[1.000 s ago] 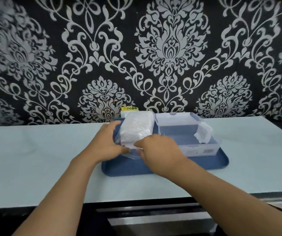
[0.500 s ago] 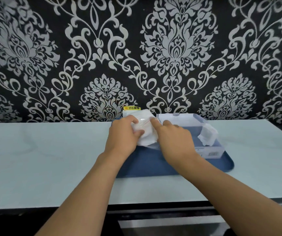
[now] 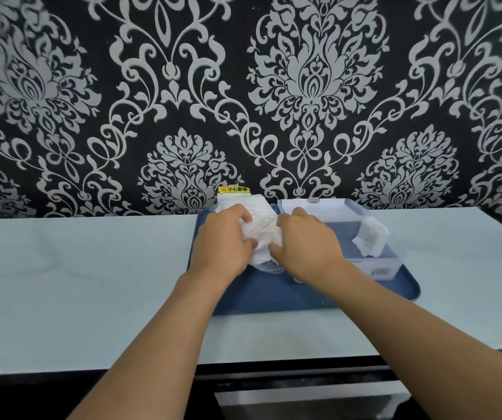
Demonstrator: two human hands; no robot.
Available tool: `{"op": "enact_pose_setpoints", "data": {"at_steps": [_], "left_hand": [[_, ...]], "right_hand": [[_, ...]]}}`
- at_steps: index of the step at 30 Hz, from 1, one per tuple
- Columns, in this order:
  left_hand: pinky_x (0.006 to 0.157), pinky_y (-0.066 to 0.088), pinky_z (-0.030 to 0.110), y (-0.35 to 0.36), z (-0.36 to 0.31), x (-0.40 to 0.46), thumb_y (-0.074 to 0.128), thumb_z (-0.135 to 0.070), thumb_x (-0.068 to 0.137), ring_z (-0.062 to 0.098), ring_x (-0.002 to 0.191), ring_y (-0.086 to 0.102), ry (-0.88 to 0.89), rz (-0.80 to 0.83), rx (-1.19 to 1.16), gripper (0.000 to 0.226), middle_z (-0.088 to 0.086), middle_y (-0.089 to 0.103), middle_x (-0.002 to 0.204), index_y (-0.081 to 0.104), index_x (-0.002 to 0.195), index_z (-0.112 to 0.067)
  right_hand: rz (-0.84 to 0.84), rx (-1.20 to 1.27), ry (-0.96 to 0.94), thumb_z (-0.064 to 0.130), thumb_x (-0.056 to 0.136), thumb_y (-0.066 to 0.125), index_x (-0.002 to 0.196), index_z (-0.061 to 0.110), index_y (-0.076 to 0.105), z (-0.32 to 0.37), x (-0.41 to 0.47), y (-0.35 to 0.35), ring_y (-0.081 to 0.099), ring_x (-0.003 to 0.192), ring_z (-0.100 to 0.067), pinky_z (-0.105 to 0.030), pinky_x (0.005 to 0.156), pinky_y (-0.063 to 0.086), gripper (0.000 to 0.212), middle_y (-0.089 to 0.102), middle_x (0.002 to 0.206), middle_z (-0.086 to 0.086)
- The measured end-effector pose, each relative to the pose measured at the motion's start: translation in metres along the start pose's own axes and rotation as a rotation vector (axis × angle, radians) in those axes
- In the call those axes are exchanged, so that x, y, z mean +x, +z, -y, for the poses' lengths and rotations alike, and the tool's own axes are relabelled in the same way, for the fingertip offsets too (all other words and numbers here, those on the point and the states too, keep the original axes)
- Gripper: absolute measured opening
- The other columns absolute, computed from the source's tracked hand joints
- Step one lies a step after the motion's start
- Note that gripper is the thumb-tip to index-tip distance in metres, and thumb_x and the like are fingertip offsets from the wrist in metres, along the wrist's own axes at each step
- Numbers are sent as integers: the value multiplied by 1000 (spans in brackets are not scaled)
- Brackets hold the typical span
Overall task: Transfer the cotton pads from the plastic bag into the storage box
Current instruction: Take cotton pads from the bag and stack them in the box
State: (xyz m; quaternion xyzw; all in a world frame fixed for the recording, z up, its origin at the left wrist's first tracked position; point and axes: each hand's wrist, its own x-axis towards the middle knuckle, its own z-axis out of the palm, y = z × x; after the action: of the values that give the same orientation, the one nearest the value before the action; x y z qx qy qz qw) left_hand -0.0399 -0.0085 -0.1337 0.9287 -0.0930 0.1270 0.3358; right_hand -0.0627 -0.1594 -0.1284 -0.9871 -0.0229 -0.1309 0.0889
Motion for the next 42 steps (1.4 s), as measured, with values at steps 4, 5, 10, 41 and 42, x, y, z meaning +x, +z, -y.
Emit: {"op": "enact_pose_setpoints", "data": {"at_steps": [4,5,10,41,42], "left_hand": [[71,53,37,-2,-1,1,80,-28,79,27,84,64,-41,-44,76,30,4,66,92,61,103,-28],[72,52,36,-4,0,2,79,-27,81,29,88,64,-64,-61,103,30,4,67,94,61,104,-28],[71,41,32,-9,3,3,73,-28,86,30,96,61,-148,-62,179,30,5,66,109,58,112,-27],[83,57,33,23,-74,-21,80,7,76,22,100,72,-255,226,-1133,59,7,75,111,62,125,-19],[82,56,33,22,-73,-21,79,9,75,24,101,72,-255,238,-1146,60,7,76,110,62,126,-19]], "right_hand": [[17,218,34,30,84,65,91,19,64,0,3,1,55,92,-28,-34,71,47,13,52,103,-7],[31,306,37,27,80,68,77,23,62,0,1,-1,55,86,-27,-32,67,46,8,53,97,-6],[63,681,36,26,78,80,73,24,70,-14,-12,-21,57,76,-14,-27,69,45,12,63,88,3],[67,1399,328,33,99,59,113,8,72,-50,-21,-40,64,88,-20,-32,80,47,32,73,111,-21],[54,1415,312,30,98,60,115,8,70,-50,-21,-41,64,88,-21,-34,81,49,29,72,113,-22]]}}
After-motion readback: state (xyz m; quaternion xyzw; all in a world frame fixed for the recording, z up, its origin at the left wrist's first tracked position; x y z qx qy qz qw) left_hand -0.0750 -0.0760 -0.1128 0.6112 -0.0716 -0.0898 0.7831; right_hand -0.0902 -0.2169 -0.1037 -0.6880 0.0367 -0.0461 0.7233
